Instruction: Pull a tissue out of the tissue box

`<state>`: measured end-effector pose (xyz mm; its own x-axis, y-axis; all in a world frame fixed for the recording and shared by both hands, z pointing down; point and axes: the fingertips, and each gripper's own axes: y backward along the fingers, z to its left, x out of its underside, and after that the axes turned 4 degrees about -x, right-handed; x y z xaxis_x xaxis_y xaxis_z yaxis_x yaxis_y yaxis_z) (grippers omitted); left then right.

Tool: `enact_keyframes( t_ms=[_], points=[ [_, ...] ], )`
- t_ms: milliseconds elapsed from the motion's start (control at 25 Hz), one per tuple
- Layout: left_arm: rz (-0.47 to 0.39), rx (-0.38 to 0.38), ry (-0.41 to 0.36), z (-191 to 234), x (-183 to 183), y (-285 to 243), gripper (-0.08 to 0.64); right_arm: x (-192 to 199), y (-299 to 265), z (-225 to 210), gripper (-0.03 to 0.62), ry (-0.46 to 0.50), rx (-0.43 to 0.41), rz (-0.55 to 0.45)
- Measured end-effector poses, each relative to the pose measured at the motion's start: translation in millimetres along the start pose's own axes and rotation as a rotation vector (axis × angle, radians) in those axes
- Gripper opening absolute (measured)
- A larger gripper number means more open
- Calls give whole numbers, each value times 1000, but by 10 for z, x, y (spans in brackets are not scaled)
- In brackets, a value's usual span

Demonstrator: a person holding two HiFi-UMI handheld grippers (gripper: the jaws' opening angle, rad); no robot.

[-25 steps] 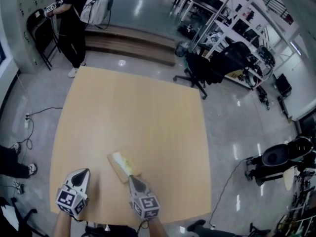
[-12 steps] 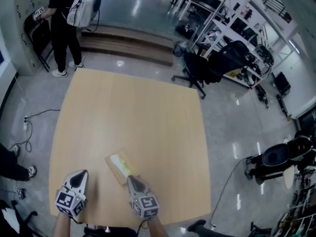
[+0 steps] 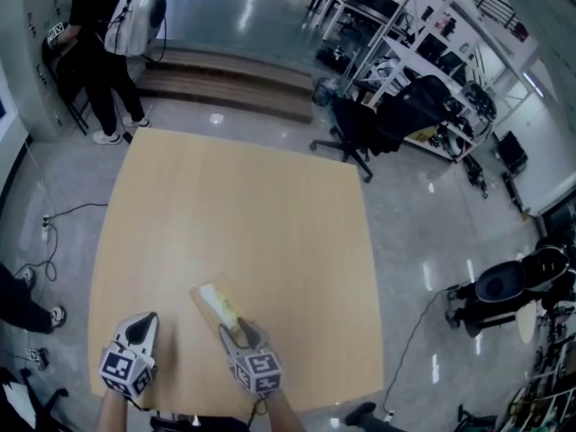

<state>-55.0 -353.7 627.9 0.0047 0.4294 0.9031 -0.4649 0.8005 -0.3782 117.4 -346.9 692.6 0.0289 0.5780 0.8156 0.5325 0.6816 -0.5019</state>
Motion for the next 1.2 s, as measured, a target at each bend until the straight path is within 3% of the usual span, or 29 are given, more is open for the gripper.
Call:
enact_keyframes(
  t_ms=[800,960,1080,1200],
  points=[
    [11,16,5,12,26,25,8,104,-218,-3,203,26,14,53],
    [10,14,5,54,34,41,8,130,-238,-40,119,27,62,67],
    [12,14,5,49,39,37,8,138,-230,-73,107,20,76,66],
    [13,19,6,41,39,50,8,138,-220,-95,52,13,97,62]
  ],
)
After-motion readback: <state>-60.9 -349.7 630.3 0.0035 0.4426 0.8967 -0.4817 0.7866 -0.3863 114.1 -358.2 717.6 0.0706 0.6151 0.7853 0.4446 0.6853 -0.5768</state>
